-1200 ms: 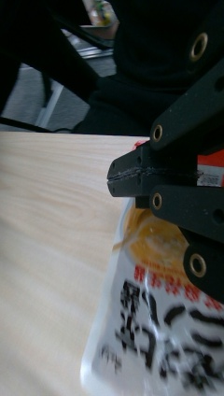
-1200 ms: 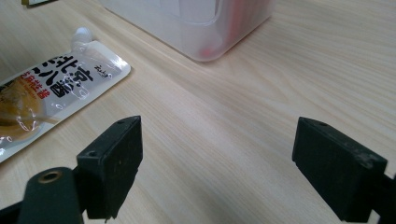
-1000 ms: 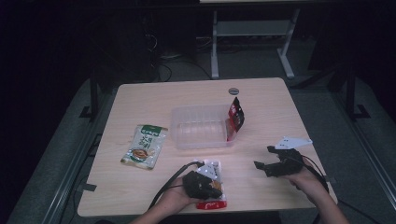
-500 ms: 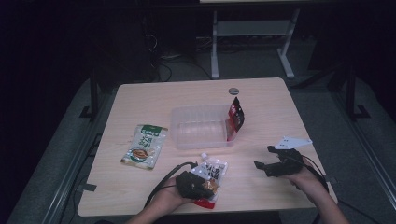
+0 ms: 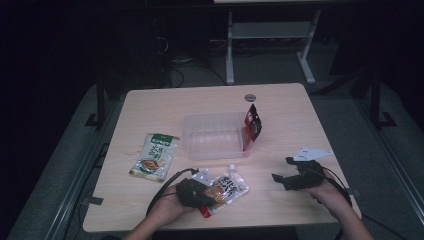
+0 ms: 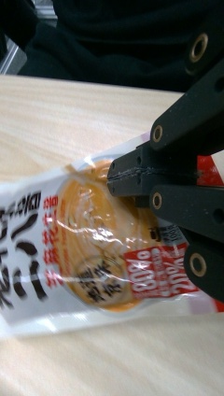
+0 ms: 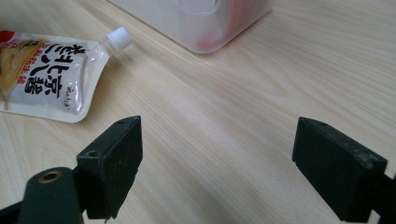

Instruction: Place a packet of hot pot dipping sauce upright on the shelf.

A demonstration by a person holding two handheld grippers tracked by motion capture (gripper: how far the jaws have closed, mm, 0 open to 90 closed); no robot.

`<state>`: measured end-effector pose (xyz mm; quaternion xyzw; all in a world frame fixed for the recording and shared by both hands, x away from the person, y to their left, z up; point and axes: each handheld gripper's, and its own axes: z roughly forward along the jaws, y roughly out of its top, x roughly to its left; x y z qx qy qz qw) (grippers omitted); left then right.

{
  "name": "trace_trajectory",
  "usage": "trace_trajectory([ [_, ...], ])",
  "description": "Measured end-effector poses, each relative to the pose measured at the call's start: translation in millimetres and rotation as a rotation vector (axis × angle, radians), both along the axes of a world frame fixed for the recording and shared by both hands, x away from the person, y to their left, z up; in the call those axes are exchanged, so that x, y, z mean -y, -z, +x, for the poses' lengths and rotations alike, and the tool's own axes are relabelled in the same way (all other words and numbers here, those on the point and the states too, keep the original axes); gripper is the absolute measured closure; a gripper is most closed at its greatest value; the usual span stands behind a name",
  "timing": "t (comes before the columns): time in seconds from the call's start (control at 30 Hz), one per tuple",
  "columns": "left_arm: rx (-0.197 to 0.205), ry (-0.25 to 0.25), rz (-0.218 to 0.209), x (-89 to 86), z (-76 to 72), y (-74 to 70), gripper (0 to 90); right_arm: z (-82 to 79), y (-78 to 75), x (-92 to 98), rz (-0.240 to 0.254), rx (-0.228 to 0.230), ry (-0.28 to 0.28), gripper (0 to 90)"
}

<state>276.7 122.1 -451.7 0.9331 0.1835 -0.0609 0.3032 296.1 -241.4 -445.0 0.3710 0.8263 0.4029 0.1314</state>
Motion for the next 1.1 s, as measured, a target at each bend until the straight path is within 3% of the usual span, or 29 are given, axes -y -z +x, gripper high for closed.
trace_trajectory([
  [0.23,0.053,-0.038,0.027,-7.2,10.3,-1.8,90.0,0.7,0.5,1.0,0.002,0.001,0.001,15.8],
  [0.43,0.047,-0.05,0.016,-9.9,14.5,-1.9,90.0,0.1,0.5,0.2,0.005,-0.004,0.0,15.7],
  [0.57,0.041,-0.049,-0.013,-11.5,14.1,-5.5,90.0,0.8,0.5,0.2,0.01,-0.012,0.008,15.7],
  [0.73,0.066,-0.06,-0.075,-10.5,15.5,-21.7,89.8,1.8,1.2,1.1,0.008,-0.013,0.007,15.7],
  [0.8,0.074,-0.069,-0.078,-8.7,18.7,-25.1,89.8,1.5,1.1,1.1,0.017,-0.029,0.018,15.7],
  [0.9,0.075,-0.041,-0.068,-5.1,23.3,-26.4,89.8,2.8,1.3,1.5,0.013,-0.046,0.031,15.0],
  [0.97,0.096,-0.018,-0.052,-1.5,26.2,-27.0,89.9,3.5,0.5,2.0,0.014,-0.055,0.029,15.3],
  [1.1,0.087,0.003,-0.055,5.3,33.9,-23.7,89.9,4.0,-1.4,1.7,0.03,-0.064,0.028,15.3],
])
